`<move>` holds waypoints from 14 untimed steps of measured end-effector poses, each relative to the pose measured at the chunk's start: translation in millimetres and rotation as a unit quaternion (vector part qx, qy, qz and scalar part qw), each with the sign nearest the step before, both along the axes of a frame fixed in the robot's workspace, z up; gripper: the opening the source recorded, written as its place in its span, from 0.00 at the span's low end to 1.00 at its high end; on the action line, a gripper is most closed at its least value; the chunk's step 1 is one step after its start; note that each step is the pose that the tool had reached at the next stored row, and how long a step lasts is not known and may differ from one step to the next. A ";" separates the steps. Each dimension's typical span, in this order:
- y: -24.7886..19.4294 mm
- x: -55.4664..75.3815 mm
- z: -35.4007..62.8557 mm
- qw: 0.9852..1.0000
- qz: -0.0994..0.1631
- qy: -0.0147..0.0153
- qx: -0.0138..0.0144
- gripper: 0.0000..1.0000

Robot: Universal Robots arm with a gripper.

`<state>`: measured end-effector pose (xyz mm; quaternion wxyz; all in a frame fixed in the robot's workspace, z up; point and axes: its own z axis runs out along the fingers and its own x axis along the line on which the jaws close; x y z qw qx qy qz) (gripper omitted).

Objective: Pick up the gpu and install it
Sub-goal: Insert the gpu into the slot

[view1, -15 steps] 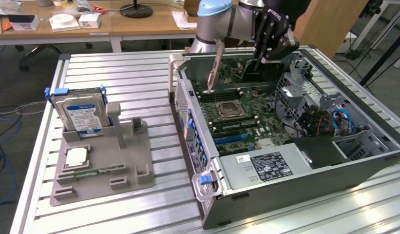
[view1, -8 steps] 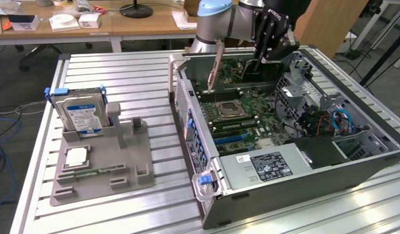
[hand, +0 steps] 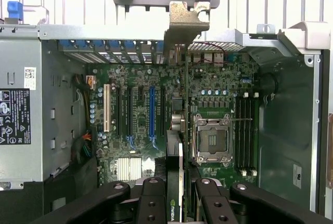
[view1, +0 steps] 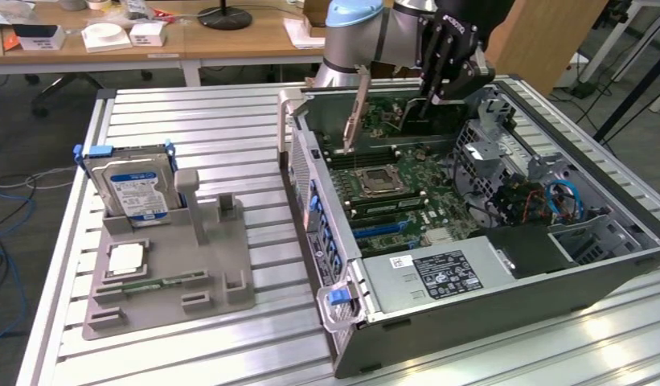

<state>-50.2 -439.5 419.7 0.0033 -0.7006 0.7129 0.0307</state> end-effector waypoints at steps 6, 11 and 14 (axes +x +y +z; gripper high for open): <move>0.0 0.0 -0.7 1.000 0.000 0.000 0.000 0.26; 0.0 0.0 -1.8 1.000 0.000 0.000 0.000 0.26; 0.0 0.0 -2.7 1.000 0.000 0.000 0.000 0.26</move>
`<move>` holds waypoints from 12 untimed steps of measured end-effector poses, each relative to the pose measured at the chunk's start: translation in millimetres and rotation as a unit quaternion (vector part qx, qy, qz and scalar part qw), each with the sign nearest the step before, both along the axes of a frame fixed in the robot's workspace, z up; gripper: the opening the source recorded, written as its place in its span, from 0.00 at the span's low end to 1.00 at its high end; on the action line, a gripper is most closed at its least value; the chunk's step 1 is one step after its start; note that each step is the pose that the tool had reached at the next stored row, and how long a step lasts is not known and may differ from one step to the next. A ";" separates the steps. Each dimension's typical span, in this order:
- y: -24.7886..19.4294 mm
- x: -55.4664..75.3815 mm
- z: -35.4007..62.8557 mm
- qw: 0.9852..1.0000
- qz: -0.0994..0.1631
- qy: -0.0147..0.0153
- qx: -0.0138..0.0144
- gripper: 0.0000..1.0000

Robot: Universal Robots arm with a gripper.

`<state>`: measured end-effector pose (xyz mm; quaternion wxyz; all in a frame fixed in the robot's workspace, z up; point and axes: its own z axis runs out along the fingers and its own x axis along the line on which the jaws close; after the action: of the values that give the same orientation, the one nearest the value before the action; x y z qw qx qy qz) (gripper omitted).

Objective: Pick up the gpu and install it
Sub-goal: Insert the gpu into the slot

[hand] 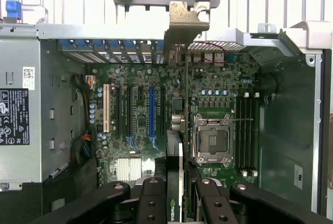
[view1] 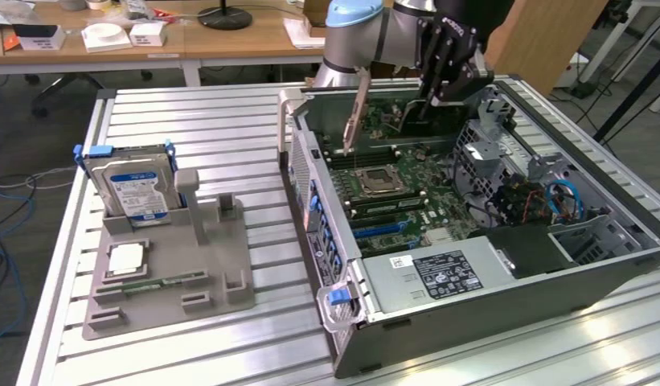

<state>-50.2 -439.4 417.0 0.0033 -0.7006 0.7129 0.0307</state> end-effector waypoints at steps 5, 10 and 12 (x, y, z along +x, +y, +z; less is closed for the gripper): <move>0.0 0.0 -1.6 1.000 0.000 0.000 0.000 0.26; 0.0 0.3 -4.2 1.000 0.000 0.000 0.000 0.26; 0.0 0.6 -5.8 1.000 0.000 0.000 0.000 0.26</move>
<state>-49.6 -439.4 411.2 0.0033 -0.7006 0.7129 0.0307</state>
